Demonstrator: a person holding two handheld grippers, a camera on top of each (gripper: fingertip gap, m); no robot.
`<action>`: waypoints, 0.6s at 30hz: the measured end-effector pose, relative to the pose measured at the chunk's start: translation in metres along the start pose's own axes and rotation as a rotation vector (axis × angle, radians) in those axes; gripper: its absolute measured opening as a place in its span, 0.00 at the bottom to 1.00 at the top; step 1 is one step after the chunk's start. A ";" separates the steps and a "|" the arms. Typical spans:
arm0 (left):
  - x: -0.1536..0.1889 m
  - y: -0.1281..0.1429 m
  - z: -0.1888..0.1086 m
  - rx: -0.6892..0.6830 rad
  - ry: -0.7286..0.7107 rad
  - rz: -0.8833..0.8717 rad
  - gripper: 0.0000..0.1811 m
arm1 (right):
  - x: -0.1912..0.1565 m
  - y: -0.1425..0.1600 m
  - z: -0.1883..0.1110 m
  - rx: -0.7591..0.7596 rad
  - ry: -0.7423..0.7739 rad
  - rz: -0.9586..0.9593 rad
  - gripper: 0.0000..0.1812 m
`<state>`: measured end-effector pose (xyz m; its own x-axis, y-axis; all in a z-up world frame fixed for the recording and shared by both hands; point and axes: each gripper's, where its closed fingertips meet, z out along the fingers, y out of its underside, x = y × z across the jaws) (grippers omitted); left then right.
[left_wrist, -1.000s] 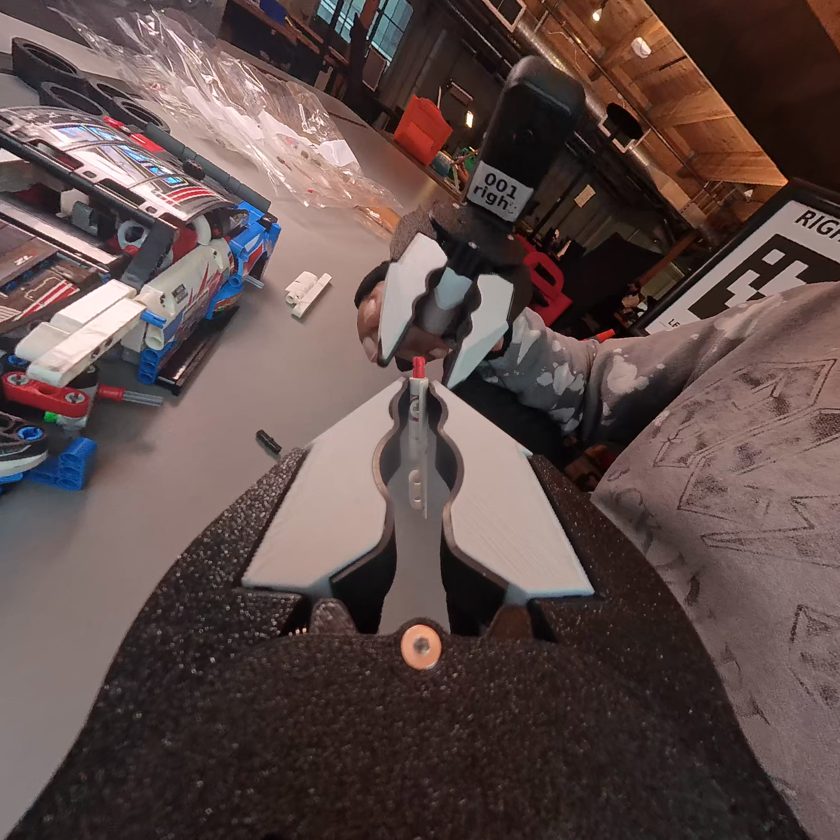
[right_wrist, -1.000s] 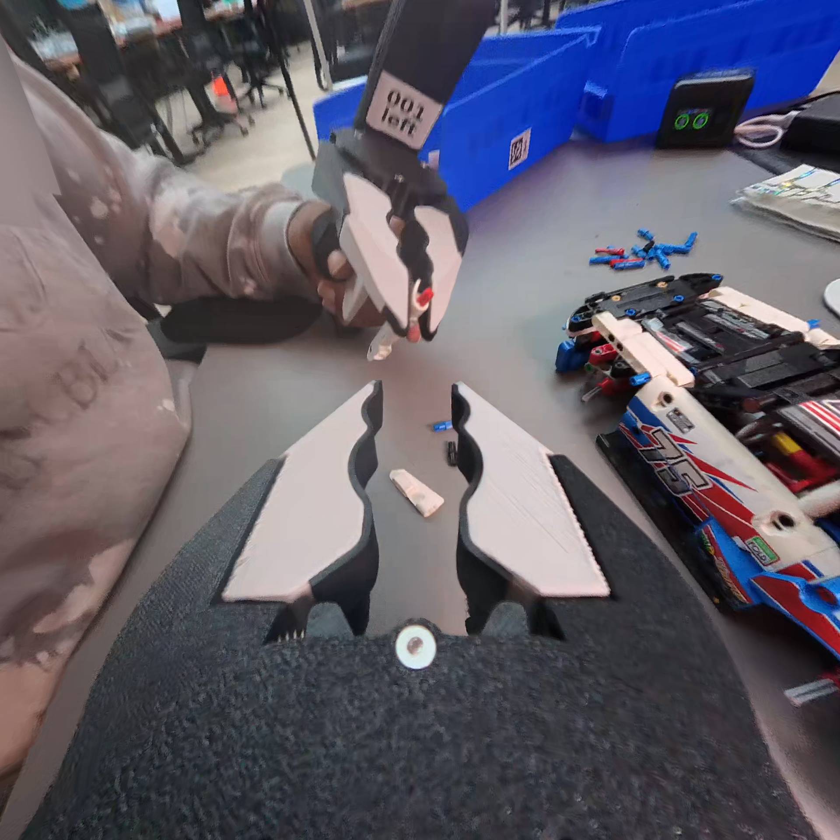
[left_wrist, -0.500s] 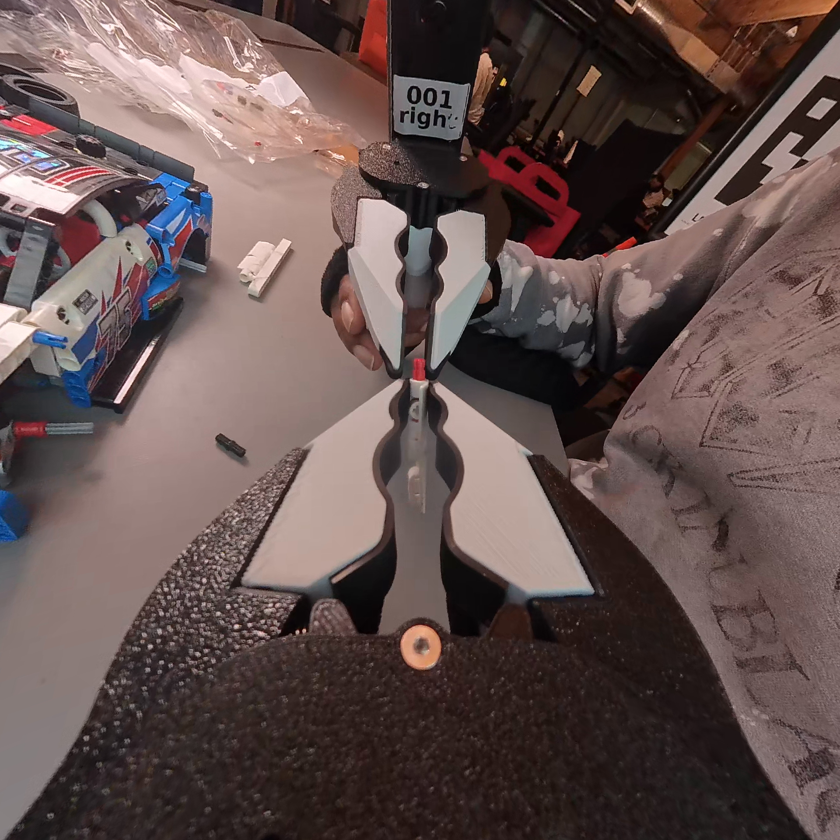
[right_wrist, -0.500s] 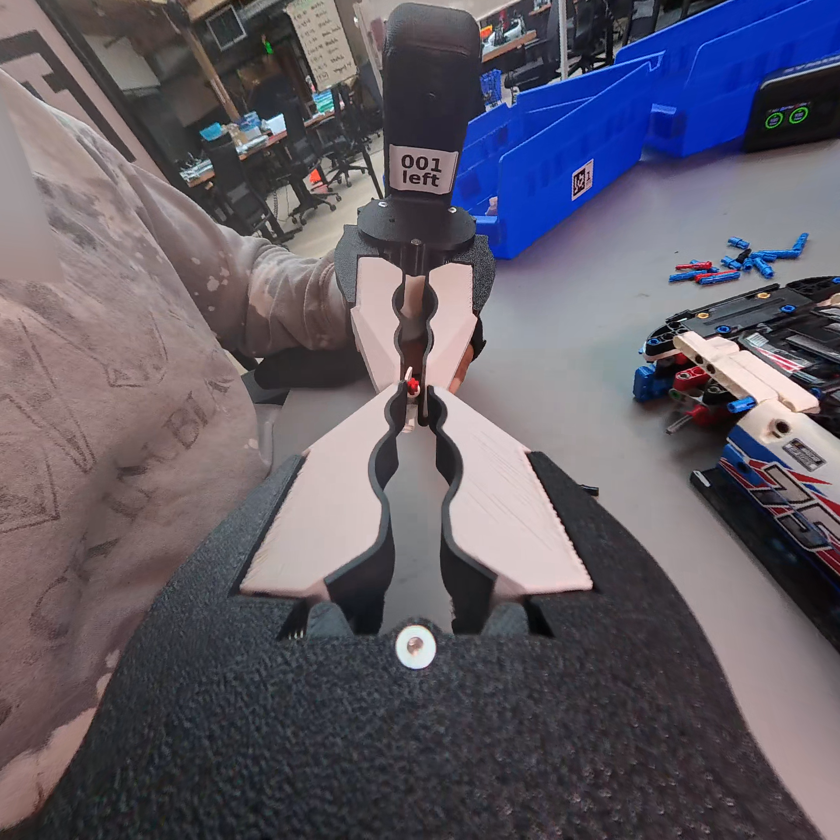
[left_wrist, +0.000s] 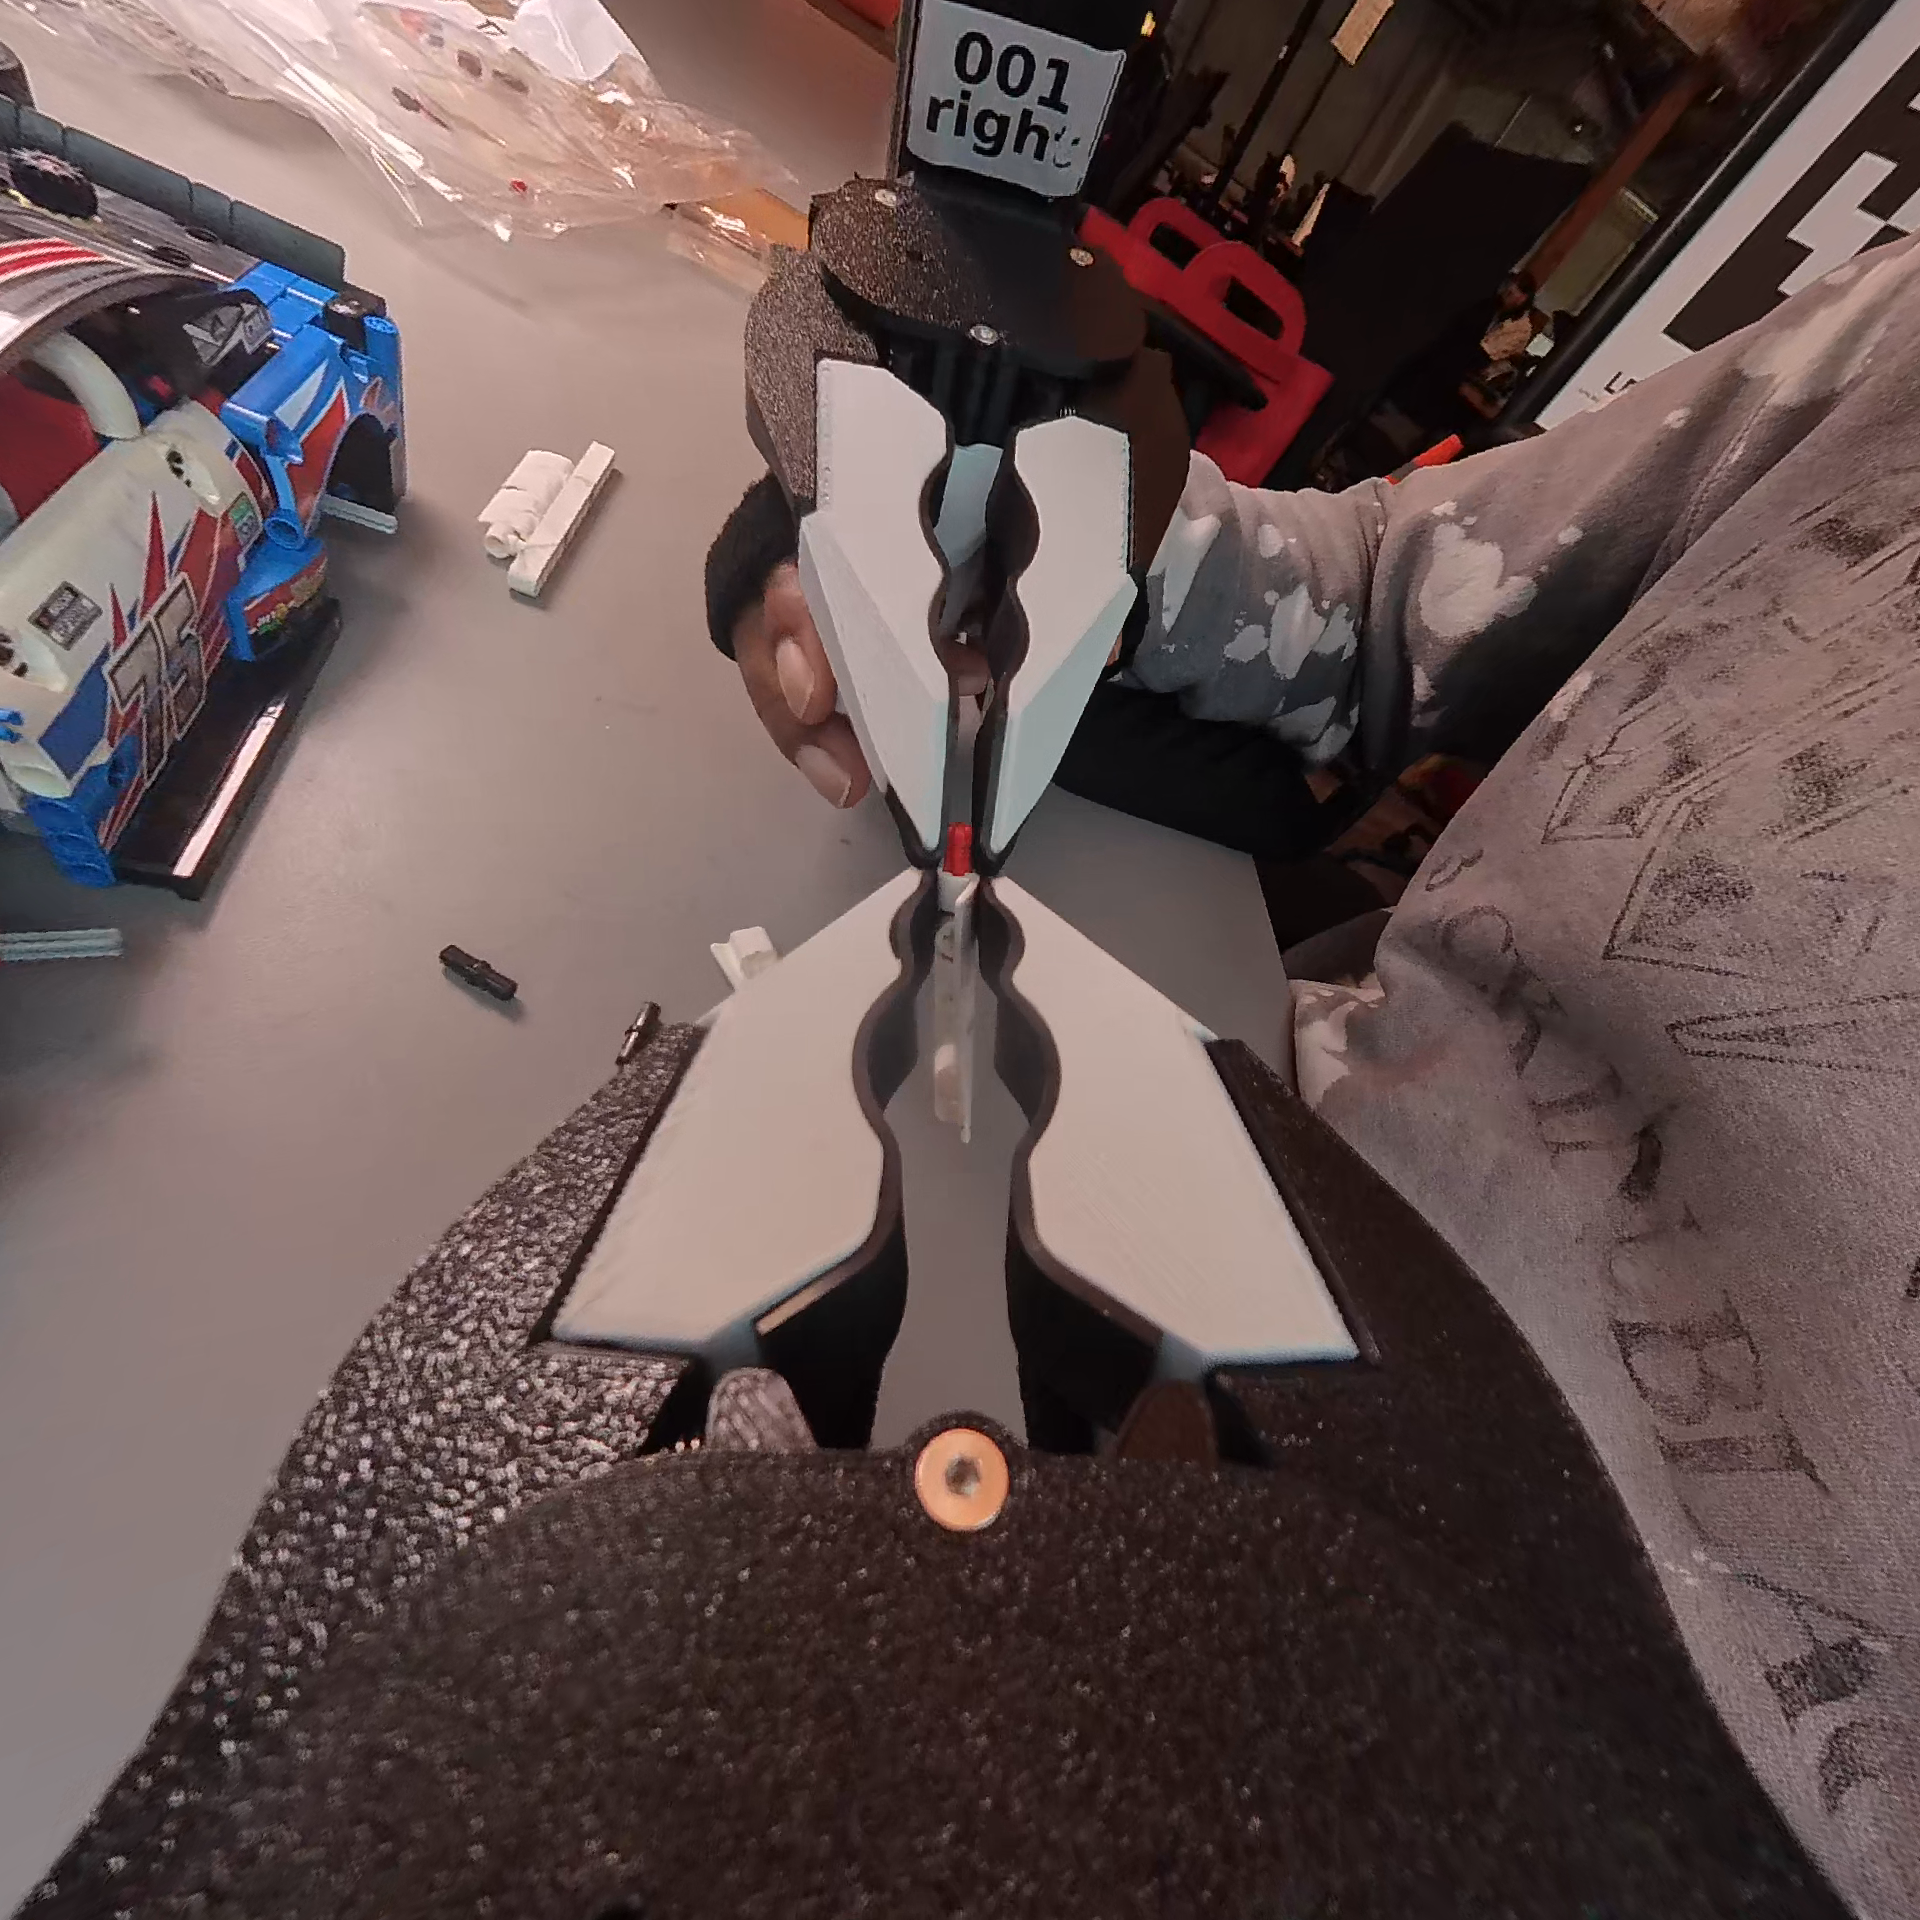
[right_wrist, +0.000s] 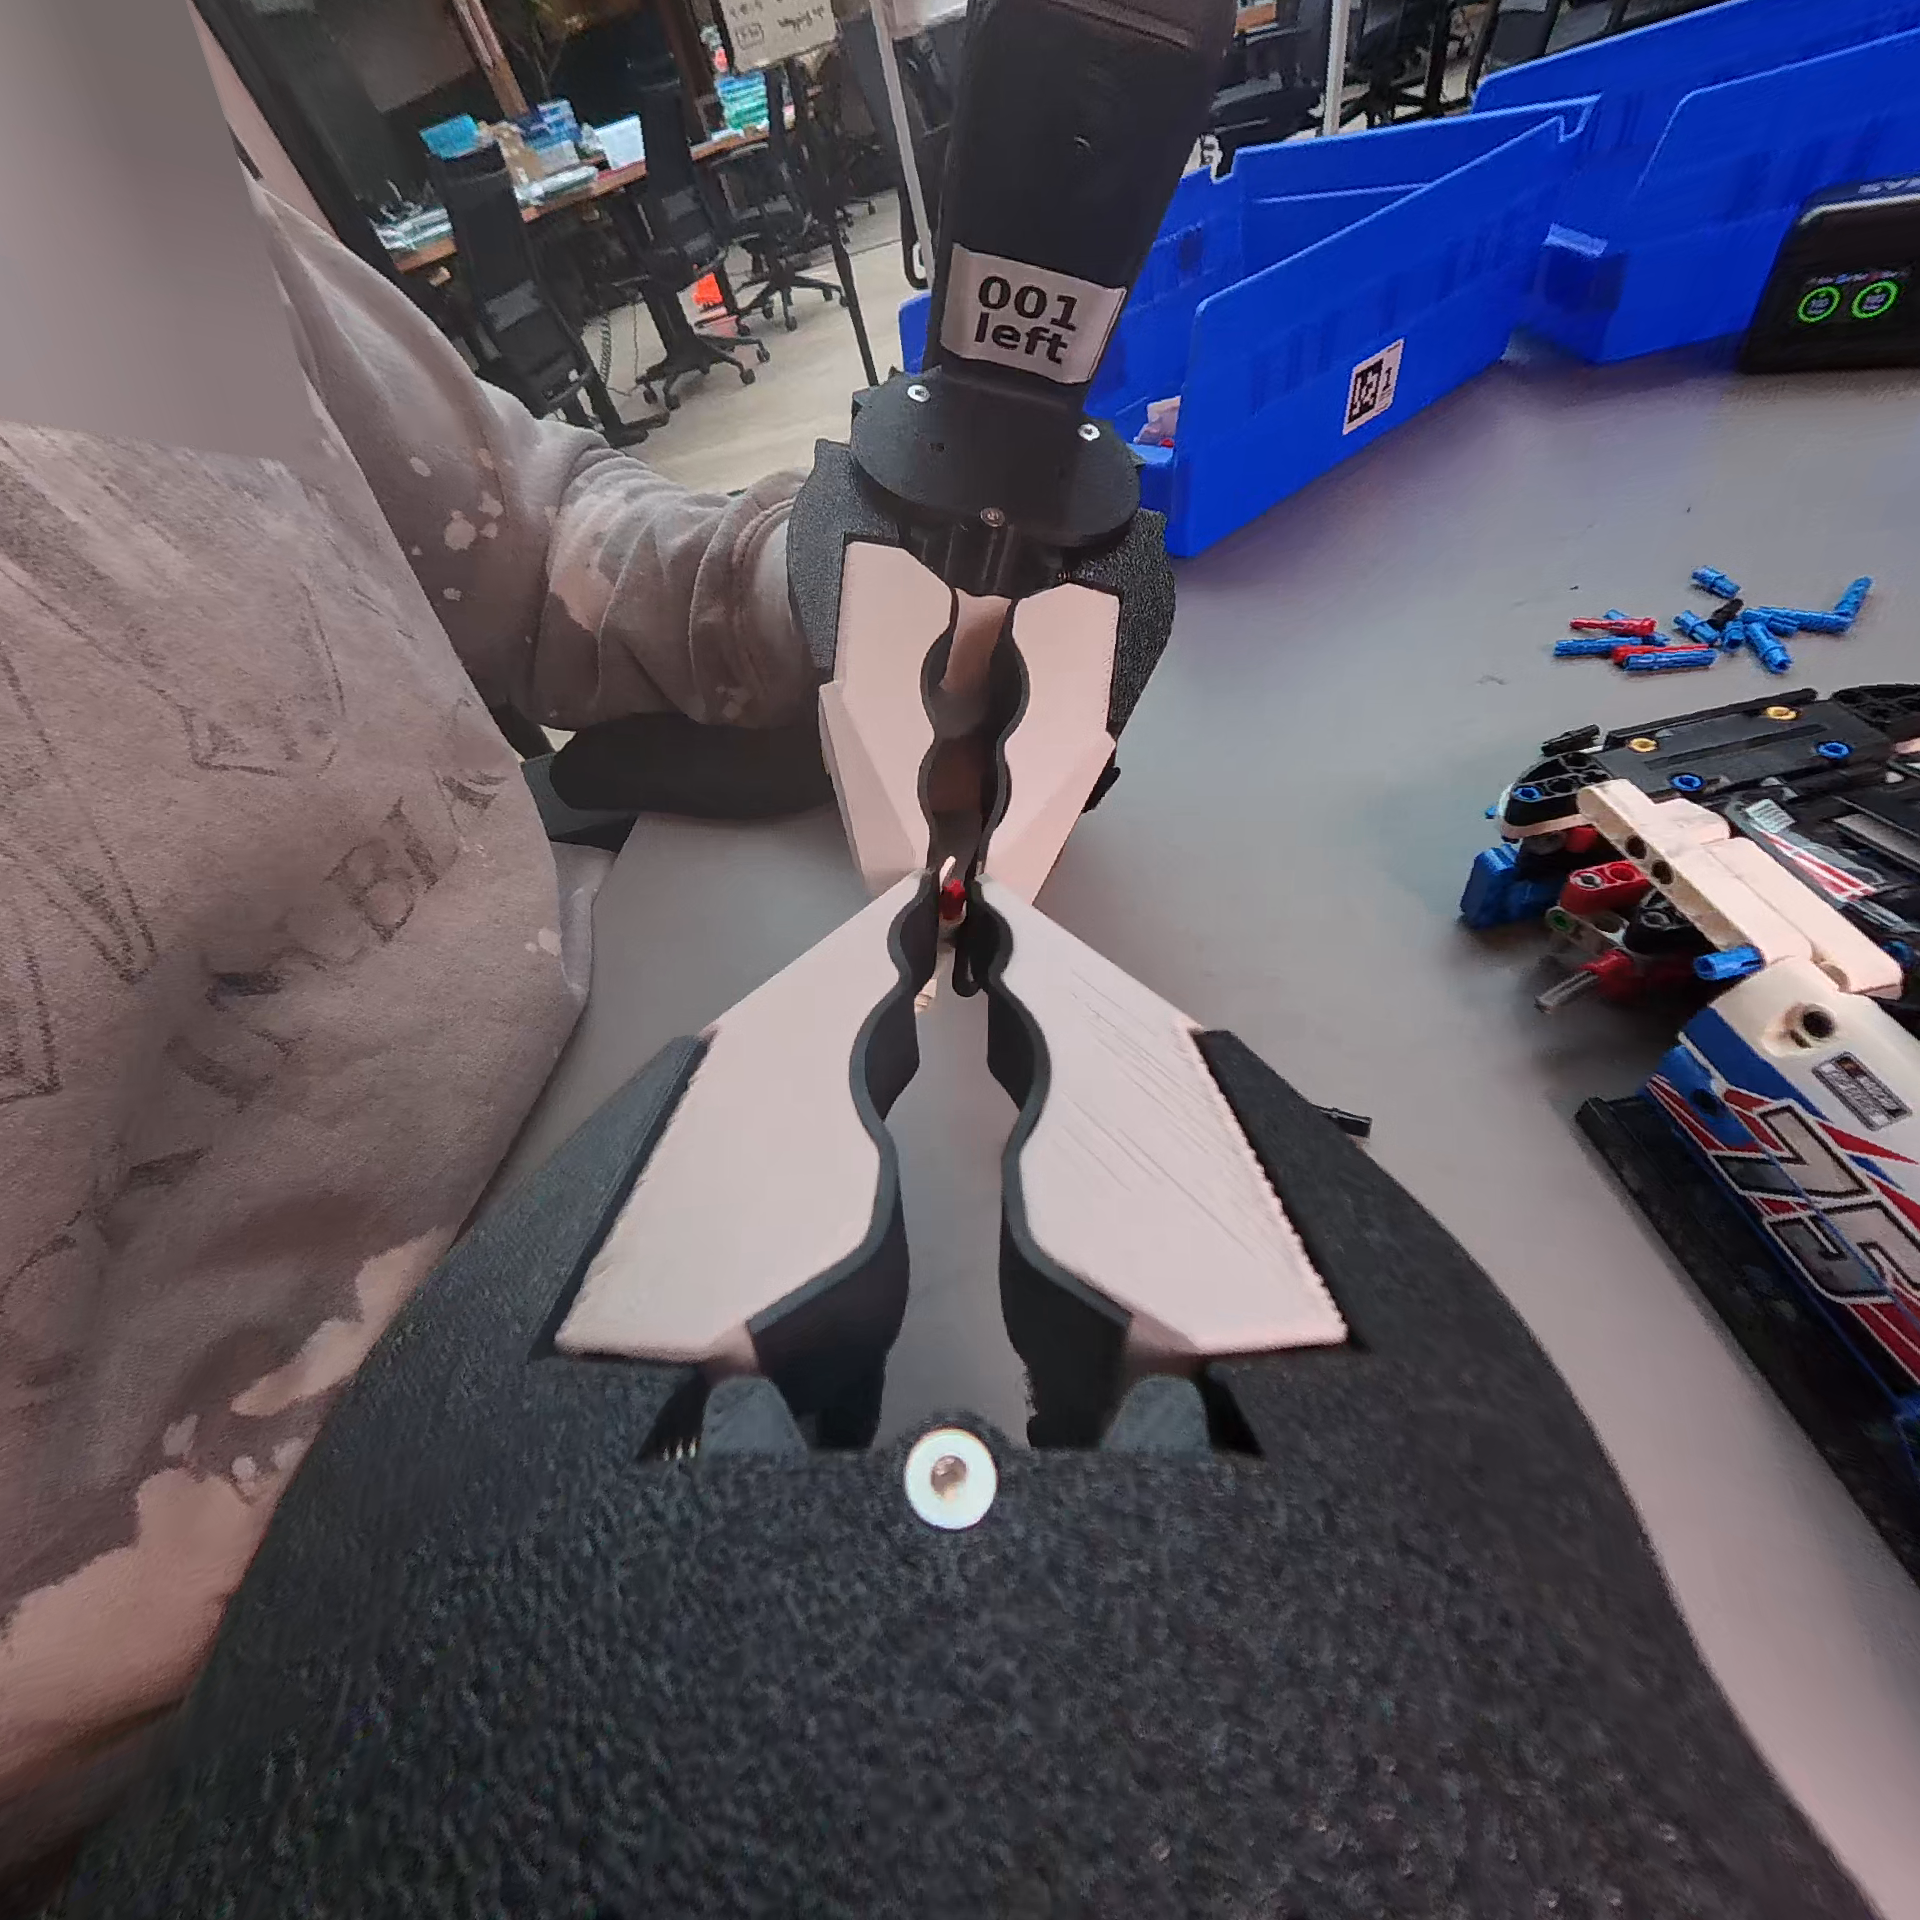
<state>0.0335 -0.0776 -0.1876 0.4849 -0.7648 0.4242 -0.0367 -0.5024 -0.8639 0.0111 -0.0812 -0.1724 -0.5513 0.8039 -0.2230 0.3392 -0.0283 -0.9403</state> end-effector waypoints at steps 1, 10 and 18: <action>0.001 0.000 0.000 0.002 0.006 0.001 0.03 | -0.002 0.000 0.000 -0.002 -0.010 0.000 0.02; 0.013 -0.030 -0.014 0.155 0.073 -0.025 0.03 | -0.006 -0.033 -0.010 0.166 -0.064 0.048 0.00; 0.012 -0.029 -0.019 0.117 0.040 -0.016 0.03 | -0.008 -0.068 -0.029 0.422 -0.192 0.168 0.00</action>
<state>0.0233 -0.0799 -0.1528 0.4492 -0.7736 0.4469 0.0740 -0.4663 -0.8815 0.0142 -0.0684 -0.0996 -0.6595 0.6445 -0.3868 0.1189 -0.4186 -0.9004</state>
